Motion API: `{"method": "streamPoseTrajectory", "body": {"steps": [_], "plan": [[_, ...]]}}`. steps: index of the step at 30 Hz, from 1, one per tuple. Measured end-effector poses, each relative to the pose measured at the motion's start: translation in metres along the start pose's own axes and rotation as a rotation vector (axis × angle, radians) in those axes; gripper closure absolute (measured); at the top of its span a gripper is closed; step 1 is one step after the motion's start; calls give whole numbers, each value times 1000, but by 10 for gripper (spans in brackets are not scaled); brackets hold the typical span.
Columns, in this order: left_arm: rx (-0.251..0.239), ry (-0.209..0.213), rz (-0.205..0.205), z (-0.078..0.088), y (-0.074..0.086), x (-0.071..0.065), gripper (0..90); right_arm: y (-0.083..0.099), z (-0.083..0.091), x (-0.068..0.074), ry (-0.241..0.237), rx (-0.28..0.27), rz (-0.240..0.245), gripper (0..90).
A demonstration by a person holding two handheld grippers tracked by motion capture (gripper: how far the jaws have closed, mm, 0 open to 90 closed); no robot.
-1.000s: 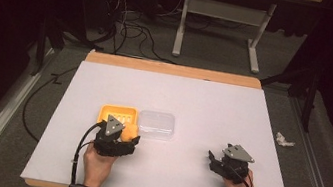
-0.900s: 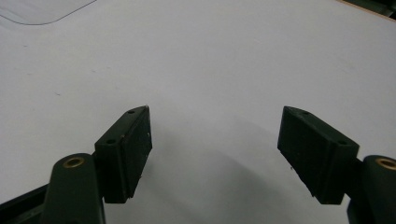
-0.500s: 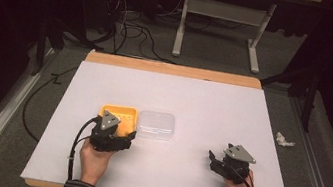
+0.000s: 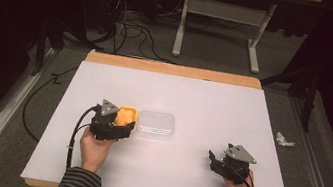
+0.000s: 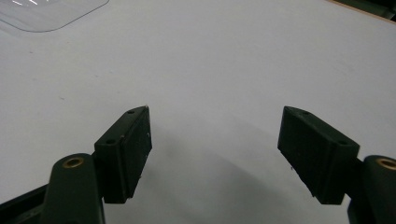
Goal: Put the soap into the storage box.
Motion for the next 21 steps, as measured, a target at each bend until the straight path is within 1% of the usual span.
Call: {"method": "streamPoseTrajectory", "body": {"steps": [3,4,8,9,10,11,15,18,19,21], "plan": [[3,-6,-6,-3,-1,1,274,0,0,-1,-1,3,3,263],[4,-14,1,-5,-3,3,275,0,0,-1,0,3,4,263],[4,-27,6,-9,-5,8,274,0,0,-1,-1,7,4,263],[4,-37,12,-11,-6,11,274,0,0,-1,-2,6,4,263],[4,-37,12,-11,-6,11,274,0,0,-1,-2,6,4,263],[4,-46,11,-13,-6,14,274,0,0,-1,-2,3,3,263],[17,-87,-5,-18,-4,22,274,0,0,-1,-5,5,3,263],[19,-107,-3,-22,-5,26,274,0,0,-1,-11,7,0,263],[19,-107,-3,-22,-5,26,274,0,0,-1,-11,7,0,263],[29,-126,-24,-26,-4,29,274,0,0,-1,-12,4,-10,263]]}}
Point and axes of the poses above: each handheld gripper's, and its own axes: z roughly backward along the jaws, y roughly out of its underside, x roughly to its left, the point moved 1 cm from there along -z, roughly forward along the jaws, and after that the axes turned 10 degrees about y, right-handed, at the moved point
